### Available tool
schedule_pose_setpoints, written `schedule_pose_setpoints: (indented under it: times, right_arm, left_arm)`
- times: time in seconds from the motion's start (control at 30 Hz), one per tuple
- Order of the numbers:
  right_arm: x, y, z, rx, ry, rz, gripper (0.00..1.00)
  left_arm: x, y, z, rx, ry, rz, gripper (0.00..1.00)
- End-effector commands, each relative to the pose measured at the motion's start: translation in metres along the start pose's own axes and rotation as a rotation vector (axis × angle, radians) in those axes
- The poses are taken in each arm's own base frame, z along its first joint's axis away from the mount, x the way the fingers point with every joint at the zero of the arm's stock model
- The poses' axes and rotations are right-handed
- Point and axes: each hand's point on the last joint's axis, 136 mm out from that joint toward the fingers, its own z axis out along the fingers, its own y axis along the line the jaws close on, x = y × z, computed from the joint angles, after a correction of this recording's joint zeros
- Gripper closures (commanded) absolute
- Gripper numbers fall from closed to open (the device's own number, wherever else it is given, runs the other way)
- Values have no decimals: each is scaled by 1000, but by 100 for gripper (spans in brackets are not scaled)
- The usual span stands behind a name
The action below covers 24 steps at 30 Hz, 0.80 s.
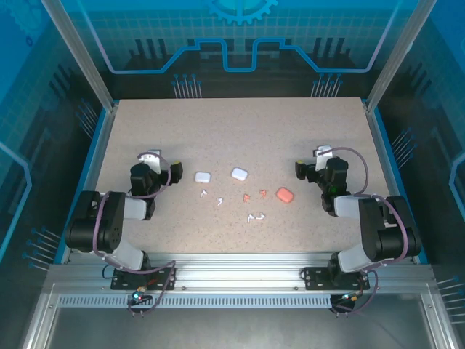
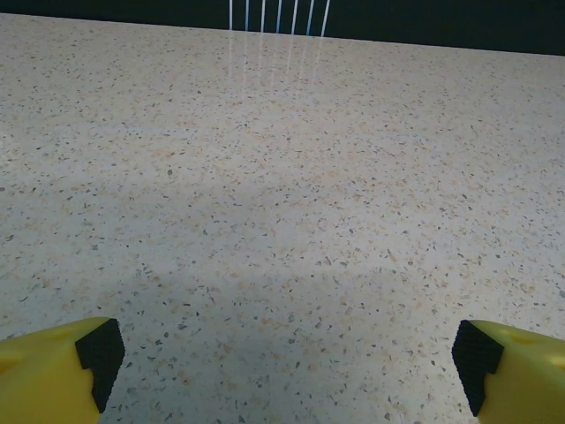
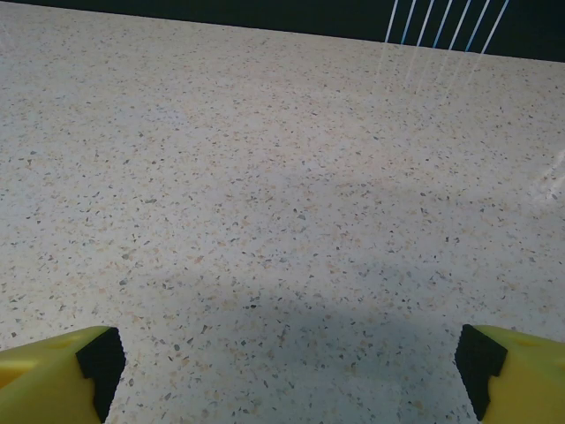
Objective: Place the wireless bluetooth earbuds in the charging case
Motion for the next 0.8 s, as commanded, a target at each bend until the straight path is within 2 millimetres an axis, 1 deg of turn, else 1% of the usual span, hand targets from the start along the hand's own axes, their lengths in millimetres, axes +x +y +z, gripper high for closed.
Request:
schedule_pose_setpoints:
  times: [0.0, 0.57, 0.73, 0.77]
  right_arm:
    - [0, 2, 0, 9, -14, 2, 0]
    - [0, 2, 0, 5, -12, 4, 0]
    - [1, 2, 0, 1, -12, 6, 0]
    - [-2, 2, 1, -1, -9, 5, 0]
  left_arm:
    - [-10, -6, 0, 25, -22, 5, 1]
    - [-10, -6, 0, 24, -22, 3, 1]
    - [-10, -3, 0, 5, -25, -3, 1]
    - [-9, -1, -2, -5, -31, -9, 1]
